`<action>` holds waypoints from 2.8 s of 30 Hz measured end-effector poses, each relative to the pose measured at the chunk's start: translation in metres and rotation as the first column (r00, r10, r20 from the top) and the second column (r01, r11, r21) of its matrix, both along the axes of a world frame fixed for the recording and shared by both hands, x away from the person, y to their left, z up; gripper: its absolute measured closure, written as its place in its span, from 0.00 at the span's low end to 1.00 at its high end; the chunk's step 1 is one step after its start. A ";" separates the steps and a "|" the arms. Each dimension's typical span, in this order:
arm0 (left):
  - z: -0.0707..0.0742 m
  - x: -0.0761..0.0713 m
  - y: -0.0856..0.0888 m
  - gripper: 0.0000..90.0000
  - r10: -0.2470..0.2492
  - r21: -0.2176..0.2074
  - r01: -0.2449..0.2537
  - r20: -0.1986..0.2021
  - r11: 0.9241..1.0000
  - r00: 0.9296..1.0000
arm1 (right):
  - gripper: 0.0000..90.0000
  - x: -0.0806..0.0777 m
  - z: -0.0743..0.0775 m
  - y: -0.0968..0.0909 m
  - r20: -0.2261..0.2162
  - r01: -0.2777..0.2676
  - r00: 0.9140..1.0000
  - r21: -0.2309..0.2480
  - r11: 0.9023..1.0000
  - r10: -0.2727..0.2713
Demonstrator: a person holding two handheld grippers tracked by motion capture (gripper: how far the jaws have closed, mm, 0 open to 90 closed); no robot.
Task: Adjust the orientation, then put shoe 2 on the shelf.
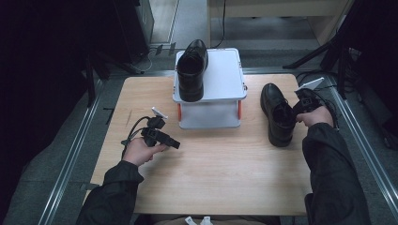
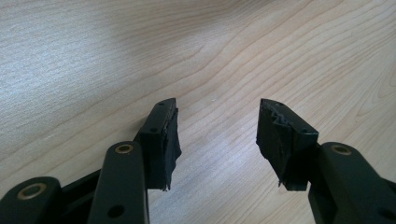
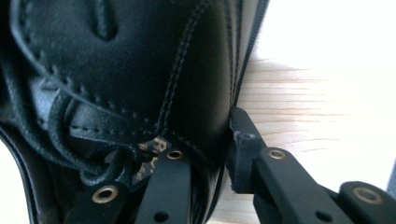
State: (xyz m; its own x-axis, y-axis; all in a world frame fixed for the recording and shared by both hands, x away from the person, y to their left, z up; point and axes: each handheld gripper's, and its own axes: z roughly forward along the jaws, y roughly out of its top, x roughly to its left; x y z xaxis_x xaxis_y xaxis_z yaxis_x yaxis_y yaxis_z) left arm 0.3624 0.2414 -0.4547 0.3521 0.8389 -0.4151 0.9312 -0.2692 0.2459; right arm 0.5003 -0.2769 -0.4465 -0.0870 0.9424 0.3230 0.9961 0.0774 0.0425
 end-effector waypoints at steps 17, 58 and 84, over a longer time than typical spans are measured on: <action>0.000 0.000 0.005 0.54 0.006 -0.001 -0.006 0.003 1.000 1.000 | 0.95 0.009 0.018 -0.002 -0.044 0.119 0.992 0.049 0.992 -0.117; 0.003 0.001 0.008 0.55 -0.012 -0.055 0.012 -0.002 0.998 1.000 | 0.95 0.043 0.190 0.080 0.118 0.084 0.988 0.112 0.990 -0.097; 0.001 0.002 0.010 0.56 -0.018 -0.055 0.017 -0.011 0.998 1.000 | 0.91 0.061 0.181 0.176 0.118 -0.011 0.993 0.060 0.998 0.004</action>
State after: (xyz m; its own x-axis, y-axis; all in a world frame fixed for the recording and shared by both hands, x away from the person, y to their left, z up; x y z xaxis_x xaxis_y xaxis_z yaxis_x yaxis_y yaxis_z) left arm 0.3648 0.2510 -0.4538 0.3619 0.8085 -0.4640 0.9291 -0.2722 0.2503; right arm 0.5615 -0.1008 -0.2654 -0.1350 0.9206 0.3664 0.9833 0.0789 0.1640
